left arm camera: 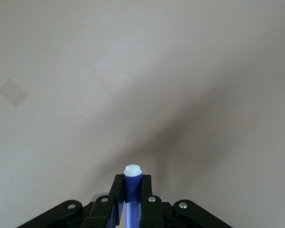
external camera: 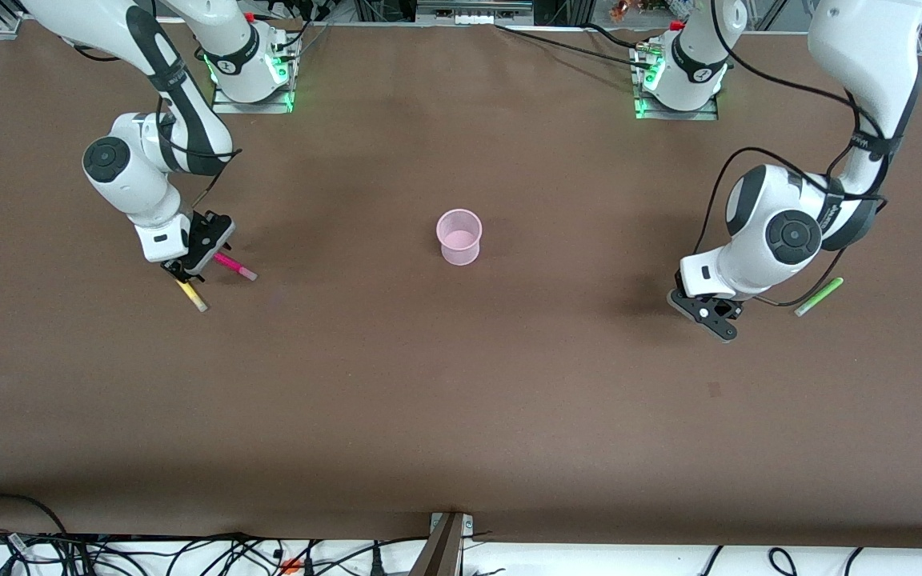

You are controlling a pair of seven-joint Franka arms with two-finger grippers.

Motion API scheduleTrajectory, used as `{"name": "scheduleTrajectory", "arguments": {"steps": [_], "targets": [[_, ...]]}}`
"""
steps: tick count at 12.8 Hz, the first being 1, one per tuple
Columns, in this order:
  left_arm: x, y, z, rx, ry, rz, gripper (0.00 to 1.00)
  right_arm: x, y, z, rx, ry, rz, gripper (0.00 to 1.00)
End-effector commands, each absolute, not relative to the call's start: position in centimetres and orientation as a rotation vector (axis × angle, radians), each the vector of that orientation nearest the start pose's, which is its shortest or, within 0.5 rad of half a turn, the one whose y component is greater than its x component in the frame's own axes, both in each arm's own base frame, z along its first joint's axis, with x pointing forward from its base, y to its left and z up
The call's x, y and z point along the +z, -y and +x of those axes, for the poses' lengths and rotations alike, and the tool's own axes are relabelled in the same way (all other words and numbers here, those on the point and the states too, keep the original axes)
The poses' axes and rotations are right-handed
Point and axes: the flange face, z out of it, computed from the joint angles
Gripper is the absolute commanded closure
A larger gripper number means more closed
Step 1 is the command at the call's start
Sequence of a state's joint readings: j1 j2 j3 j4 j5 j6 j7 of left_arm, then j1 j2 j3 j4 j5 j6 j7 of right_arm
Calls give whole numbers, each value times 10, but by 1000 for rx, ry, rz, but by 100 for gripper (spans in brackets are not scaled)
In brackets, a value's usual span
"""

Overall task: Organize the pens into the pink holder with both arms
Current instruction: 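Carry the purple marker with the left gripper over the pink holder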

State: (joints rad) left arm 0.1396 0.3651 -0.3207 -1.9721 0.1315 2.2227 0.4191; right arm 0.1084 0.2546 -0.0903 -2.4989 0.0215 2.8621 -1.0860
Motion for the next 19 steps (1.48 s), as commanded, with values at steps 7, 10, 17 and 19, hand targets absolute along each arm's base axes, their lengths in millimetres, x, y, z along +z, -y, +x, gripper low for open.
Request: {"name": "scheduleTrajectory", "arguments": {"steps": [7, 10, 17, 19], "targets": [[385, 295, 574, -37, -1291, -3415, 100, 184, -4, 468, -125, 1681, -2725, 45], [401, 381, 546, -353, -1629, -3333, 100, 181, -4, 464, -110, 1678, -2721, 45], [381, 457, 503, -898, -1770, -3246, 100, 179, -6, 464, -112, 1687, -2717, 58], [359, 453, 494, -964, -1896, -3098, 100, 179, -7, 465, -129, 1696, -2718, 66]]}}
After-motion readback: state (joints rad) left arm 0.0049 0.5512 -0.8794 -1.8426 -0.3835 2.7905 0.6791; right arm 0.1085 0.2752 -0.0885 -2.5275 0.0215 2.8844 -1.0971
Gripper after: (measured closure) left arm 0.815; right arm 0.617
